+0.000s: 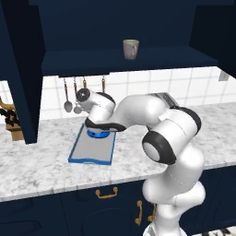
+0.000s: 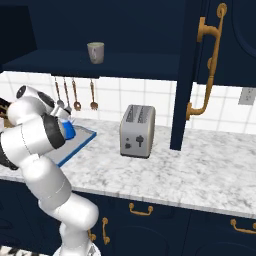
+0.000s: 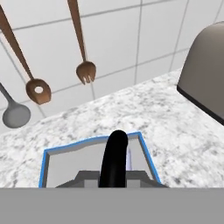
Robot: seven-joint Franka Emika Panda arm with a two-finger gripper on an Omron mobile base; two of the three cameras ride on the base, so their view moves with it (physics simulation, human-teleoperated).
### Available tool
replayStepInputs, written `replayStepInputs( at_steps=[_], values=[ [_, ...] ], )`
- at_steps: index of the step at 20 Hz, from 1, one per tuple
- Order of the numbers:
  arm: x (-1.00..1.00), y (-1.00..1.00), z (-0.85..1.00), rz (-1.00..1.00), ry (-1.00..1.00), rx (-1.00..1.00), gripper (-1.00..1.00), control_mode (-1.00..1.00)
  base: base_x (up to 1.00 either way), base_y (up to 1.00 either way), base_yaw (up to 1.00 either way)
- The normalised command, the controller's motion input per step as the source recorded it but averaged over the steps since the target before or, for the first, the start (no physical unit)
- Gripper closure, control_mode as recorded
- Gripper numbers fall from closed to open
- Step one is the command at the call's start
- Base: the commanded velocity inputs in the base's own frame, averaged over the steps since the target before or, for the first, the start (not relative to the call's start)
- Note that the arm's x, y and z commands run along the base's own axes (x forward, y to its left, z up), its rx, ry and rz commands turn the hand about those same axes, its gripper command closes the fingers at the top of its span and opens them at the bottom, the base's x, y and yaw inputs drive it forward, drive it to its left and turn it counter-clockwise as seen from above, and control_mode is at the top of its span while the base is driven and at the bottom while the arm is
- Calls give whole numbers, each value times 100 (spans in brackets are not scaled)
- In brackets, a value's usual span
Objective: Pick the kettle from the counter and place it on the tray. Then pick the mug from the cabinet and place it on the tray. Then close the cabinet doors.
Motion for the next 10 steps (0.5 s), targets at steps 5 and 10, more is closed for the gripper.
replayStepInputs(
  at_steps=[5,10],
  values=[
    [0,0,-11,0,0,0,100,-100,0,0,0],
    [0,0,-31,0,0,0,100,-100,0,0,0]
  ],
)
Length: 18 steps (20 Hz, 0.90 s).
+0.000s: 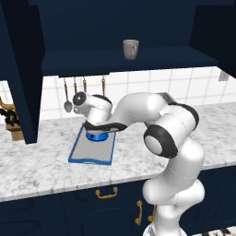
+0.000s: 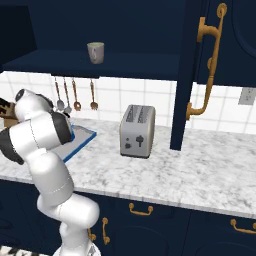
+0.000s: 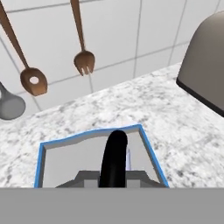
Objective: Pick the kettle from the counter and place it on the tray. Then pick the mug from the cabinet and place it on the tray. Then close the cabinet doors.
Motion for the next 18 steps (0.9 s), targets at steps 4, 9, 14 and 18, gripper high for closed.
replayStepInputs(
  at_steps=[4,9,14,18],
  values=[
    [0,0,-32,0,0,0,-100,-100,0,0,0],
    [0,0,-32,0,0,0,-100,-100,0,0,0],
    [-33,0,17,0,0,0,-100,-100,0,0,0],
    [-82,12,89,0,-5,0,-100,-100,0,0,0]
  ],
)
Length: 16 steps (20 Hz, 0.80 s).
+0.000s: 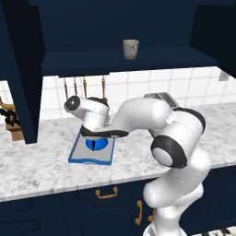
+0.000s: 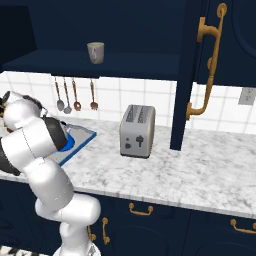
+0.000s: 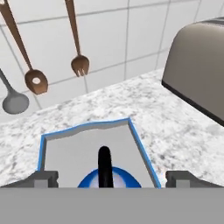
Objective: Pick the kettle from the counter and place it on the tray. Then pick the mug from the cabinet and place it on the tray. Then close the cabinet doors.
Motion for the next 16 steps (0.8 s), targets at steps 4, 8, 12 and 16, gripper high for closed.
replayStepInputs(
  at_steps=[4,8,12,16],
  values=[
    [-86,3,100,4,0,0,-100,-100,0,0,0],
    [-93,-11,73,8,3,-4,-100,-100,0,0,0],
    [-92,-32,41,1,-1,0,-100,-100,0,0,0],
    [-75,-54,24,2,-2,5,-100,-100,0,0,0]
  ],
)
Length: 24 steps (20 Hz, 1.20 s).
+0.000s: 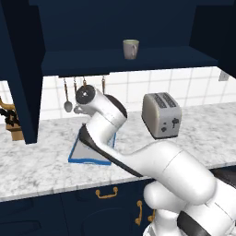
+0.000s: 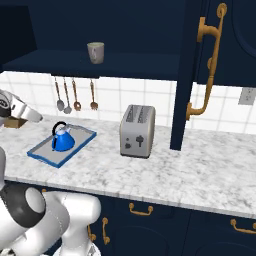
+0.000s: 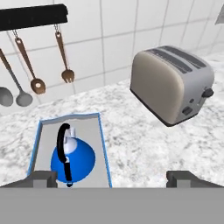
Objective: Pick the kettle from the counter and place it on the tray. Then pick the mug from the cabinet and place it on the tray. Then close the cabinet doors.
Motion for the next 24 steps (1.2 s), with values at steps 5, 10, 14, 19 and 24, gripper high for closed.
replayStepInputs(
  at_steps=[5,10,14,19,24],
  values=[
    [-17,-55,17,10,0,2,-100,-100,0,0,0],
    [-21,-64,94,27,2,0,-100,-100,0,0,0],
    [-4,-73,87,32,12,-6,-100,-100,0,0,0],
    [19,-62,55,31,7,0,-100,-100,0,0,0],
    [23,-3,7,3,0,0,-100,-100,0,0,0]
  ],
)
